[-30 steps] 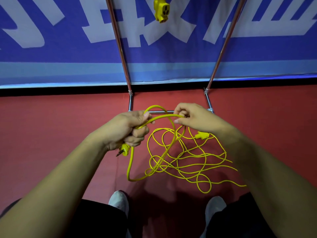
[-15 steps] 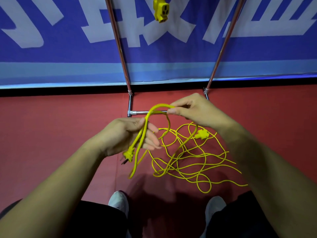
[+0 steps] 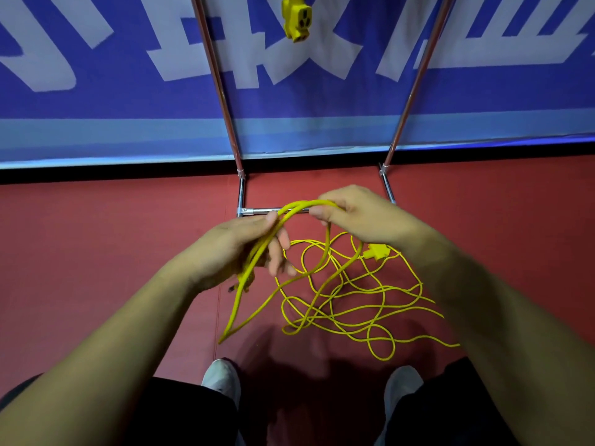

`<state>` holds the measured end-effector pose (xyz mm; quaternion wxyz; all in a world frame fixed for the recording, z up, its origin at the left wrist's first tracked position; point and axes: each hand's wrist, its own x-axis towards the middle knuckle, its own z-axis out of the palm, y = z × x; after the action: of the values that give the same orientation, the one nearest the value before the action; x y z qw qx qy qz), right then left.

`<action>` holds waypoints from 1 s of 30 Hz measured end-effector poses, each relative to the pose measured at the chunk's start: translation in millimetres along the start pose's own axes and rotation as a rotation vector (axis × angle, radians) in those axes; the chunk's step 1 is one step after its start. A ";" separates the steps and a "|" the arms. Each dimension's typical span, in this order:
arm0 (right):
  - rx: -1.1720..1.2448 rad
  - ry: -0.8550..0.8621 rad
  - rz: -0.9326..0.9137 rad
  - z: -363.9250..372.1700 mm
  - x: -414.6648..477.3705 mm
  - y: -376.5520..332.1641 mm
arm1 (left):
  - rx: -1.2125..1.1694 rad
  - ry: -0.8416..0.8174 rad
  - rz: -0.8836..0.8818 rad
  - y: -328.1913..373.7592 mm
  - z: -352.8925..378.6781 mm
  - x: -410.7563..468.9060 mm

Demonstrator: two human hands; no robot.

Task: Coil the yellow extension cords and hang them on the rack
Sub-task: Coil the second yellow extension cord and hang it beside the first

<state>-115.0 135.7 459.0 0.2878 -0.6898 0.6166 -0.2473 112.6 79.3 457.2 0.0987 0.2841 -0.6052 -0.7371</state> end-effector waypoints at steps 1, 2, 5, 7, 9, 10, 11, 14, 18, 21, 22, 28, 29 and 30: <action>0.038 0.056 0.007 -5.5 0.3 1.7 | 0.077 -0.015 -0.010 -2.4 -2.6 0.3; 0.074 0.104 0.012 -11.8 0.5 4.6 | 0.151 -0.020 -0.014 -3.9 -5.0 0.6; 0.040 0.135 0.029 -22.0 -0.4 9.0 | 0.221 0.015 0.004 -6.7 -11.3 1.1; 0.034 0.118 0.039 -20.7 -1.5 9.2 | 0.179 -0.033 0.034 -6.6 -10.6 0.9; 0.048 0.119 0.046 -18.2 -2.2 9.7 | 0.121 -0.104 0.042 -6.6 -8.8 1.1; 0.042 0.121 0.039 -17.1 -2.0 10.5 | 0.077 -0.124 0.044 -6.6 -7.8 1.1; 0.048 0.120 0.029 -16.5 -2.0 11.7 | 0.018 -0.139 0.047 -6.5 -7.3 1.4; 0.340 0.112 0.041 -15.0 -1.5 20.1 | -0.173 -0.150 0.060 -2.6 -6.8 1.8; 0.560 0.231 0.018 -20.0 -3.4 34.1 | -0.166 -0.027 0.063 1.7 -11.8 2.5; 0.390 0.239 0.014 -18.1 -3.3 25.9 | -0.045 -0.006 0.006 1.5 -12.0 1.2; 0.355 0.196 -0.002 -13.7 -2.4 18.3 | -0.016 -0.009 -0.017 0.4 -9.8 1.4; 0.305 0.143 -0.060 9.1 9.3 -0.9 | -0.147 -0.097 -0.021 -3.3 -6.8 1.1; 0.259 0.106 -0.037 6.2 9.0 7.9 | -0.207 -0.110 -0.001 -1.1 -12.0 -0.1; 0.188 0.049 -0.011 3.6 8.4 18.6 | -0.248 -0.120 0.021 1.0 -17.3 -1.4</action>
<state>-124.8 126.3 443.3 0.3350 -0.6568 0.5936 -0.3224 122.9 65.3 456.7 0.1044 0.2185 -0.5173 -0.8208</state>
